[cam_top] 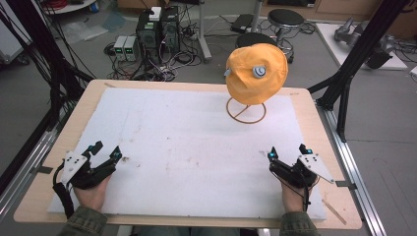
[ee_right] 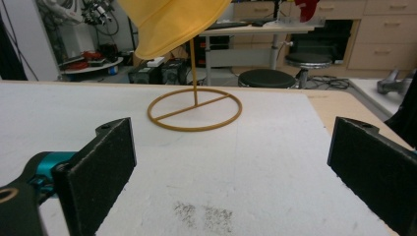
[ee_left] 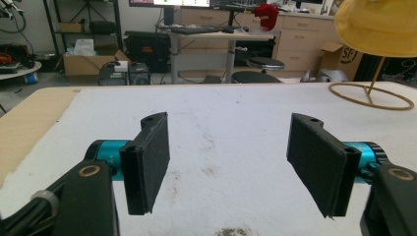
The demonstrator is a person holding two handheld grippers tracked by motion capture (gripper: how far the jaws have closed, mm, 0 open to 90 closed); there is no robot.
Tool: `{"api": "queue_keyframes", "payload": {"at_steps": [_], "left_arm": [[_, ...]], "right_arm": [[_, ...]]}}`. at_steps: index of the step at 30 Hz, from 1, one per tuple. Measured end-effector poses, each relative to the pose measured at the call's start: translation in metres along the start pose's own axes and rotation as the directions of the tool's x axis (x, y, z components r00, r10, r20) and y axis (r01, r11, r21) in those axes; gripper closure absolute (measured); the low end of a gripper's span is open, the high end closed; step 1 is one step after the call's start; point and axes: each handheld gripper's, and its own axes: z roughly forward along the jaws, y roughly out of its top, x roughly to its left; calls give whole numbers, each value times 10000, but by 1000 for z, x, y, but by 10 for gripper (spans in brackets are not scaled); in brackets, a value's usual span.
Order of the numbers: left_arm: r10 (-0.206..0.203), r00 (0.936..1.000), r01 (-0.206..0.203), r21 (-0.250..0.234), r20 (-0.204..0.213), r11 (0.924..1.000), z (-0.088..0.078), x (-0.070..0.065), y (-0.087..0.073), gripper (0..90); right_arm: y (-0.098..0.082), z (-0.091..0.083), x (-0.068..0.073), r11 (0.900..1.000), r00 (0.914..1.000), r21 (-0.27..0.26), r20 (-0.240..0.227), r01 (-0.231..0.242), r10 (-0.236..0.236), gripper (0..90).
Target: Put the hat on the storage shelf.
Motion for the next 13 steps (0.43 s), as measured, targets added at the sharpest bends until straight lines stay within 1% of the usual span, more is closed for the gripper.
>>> {"api": "queue_keyframes", "payload": {"at_steps": [3, 5, 6, 7, 8, 9, 13], "left_arm": [[-167, 9998, 167, 13, 80, 9999, 0, -1, 0, 327], [-134, 9998, 134, 22, 130, 9999, 1, -2, 0, 327], [-126, 9998, 126, 28, 154, 9999, 2, -3, 0, 327], [-130, 9997, 129, 35, 185, 9999, 2, -3, 0, 326], [-113, 9997, 112, 43, 208, 9999, 3, -4, 0, 326], [-112, 9997, 110, 64, 238, 9999, 3, -4, 0, 326], [-75, 9994, 72, 90, 327, 9999, 7, -5, 0, 322]], "right_arm": [[-1, 1, 0, 9998, 9998, 211, -197, 2, 2, 29], [-2, 2, 0, 9993, 9994, 374, -357, 47, -34, 29], [-3, 2, 1, 9991, 9991, 395, -405, 153, -137, 29], [-3, 2, 1, 9990, 9991, 419, -402, 164, -148, 29], [-3, 1, 1, 9986, 9986, 425, -425, 325, -307, 29], [-3, 1, 1, 9983, 9984, 443, -423, 389, -370, 29], [-3, 0, 1, 9980, 9984, 510, -440, 374, -351, 29]]}}
